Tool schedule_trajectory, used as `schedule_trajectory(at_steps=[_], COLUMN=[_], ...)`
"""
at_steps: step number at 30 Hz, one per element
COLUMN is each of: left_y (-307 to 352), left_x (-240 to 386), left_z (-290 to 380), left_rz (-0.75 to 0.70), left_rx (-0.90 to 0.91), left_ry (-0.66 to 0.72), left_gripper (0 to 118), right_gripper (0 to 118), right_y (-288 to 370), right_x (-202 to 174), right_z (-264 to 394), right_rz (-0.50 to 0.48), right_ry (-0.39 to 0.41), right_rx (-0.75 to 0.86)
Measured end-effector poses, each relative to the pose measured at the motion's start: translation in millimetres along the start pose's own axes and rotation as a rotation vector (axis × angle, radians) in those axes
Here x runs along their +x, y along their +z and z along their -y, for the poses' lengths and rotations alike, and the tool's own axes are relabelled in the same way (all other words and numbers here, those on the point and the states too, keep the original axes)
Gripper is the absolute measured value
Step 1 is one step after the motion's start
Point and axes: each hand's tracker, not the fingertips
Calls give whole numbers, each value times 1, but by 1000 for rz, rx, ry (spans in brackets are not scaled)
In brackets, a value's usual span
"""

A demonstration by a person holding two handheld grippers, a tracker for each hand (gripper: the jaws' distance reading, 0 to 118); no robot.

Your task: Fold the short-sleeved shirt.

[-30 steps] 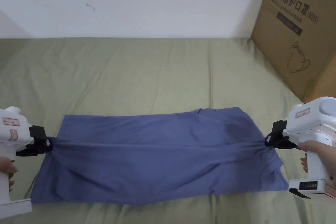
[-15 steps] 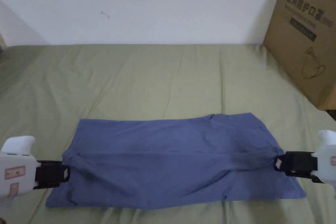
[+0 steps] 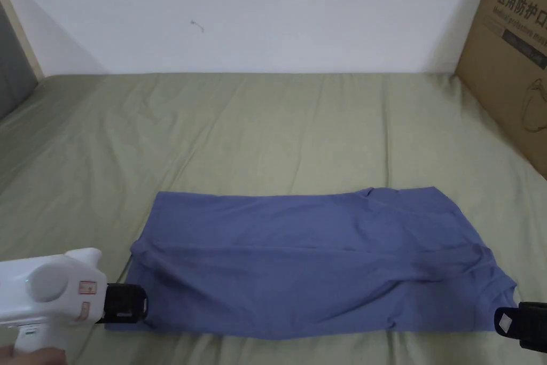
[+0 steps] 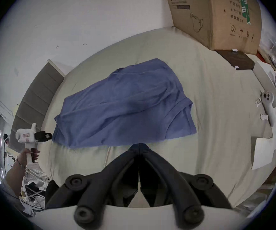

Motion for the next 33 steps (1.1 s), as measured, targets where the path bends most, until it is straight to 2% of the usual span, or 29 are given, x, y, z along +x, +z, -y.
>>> schedule_trajectory(at_steps=[4, 5, 6, 7, 8, 9, 10, 12, 13, 14, 15, 16, 17, 19, 21, 22, 23, 24, 25, 26, 28, 31, 33], left_y=[-22, -15, -9, 0, 10, 17, 21, 31, 36, 40, 44, 49, 51, 51, 50, 48, 46, 48, 49, 51, 59, 76, 93], left_x=[5, 9, 12, 16, 17, 18, 18, 20, 20, 20, 19, 17, 15, 13, 12, 11, 10, 11, 10, 9, 9, 4, 3], left_z=[1, 1, 0, 0, 7, 8, 10, 16, 17, 17, 17, 17, 17, 16, 16, 17, 18, 18, 19, 20, 21, 24, 28], left_rz=[-21, -31, -38, -42, -28, 23, 95, 80, 68, 59, 63, 74, 77, 72, 71, 73, 75, 76, 77, 84, 109, 154, 164], left_rx=[-50, -34, -15, 22, 55, 79, 77, 91, 116, 145, 160, 173, 185, 194, 186, 180, 176, 176, 180, 187, 216, 257, 281], left_ry=[3, -5, -17, -45, -67, -70, -43, -22, -34, -43, -41, -29, -18, -6, 2, 8, 14, 17, 21, 26, 44, 74, 72], left_gripper=[110, 108, 101, 88, 59, 23, 2, 2, 2, 2, 2, 2, 2, 2, 2, 2, 2, 2, 2, 2, 2, 2, 2], right_gripper=[0, 0, 0, 0, 0, 0, 0, 0, 15, 72, 109, 113, 112, 111, 98, 93, 85, 73, 47, 0, 0, 0, 0], right_y=[-4, -5, -7, -10, -14, -17, -24, -39, -51, -62, -75, -82, -85, -102, -113, -116, -114, -110, -102, -96, -82, -50, -23], right_x=[8, 10, 13, 17, 22, 25, 29, 40, 54, 62, 68, 74, 77, 87, 89, 84, 73, 67, 58, 55, 50, 43, 45], right_z=[-3, -6, -8, -11, -15, -19, -24, -35, -42, -48, -52, -55, -57, -62, -59, -58, -57, -56, -53, -54, -56, -59, -54], right_rz=[10, 22, 34, 36, 33, 37, 50, 77, 92, 123, 161, 190, 199, 196, 185, 236, 286, 285, 259, 242, 175, 131, 101], right_ry=[-21, -19, -15, -11, -7, -9, -21, -77, -98, -115, -124, -153, -170, -217, -213, -146, -29, 43, 72, 86, 66, 64, 22], right_rx=[-12, -12, -10, -4, 1, 6, 12, 15, 5, -24, -72, -49, -26, -112, -194, -223, -212, -207, -198, -196, -166, -116, -63])
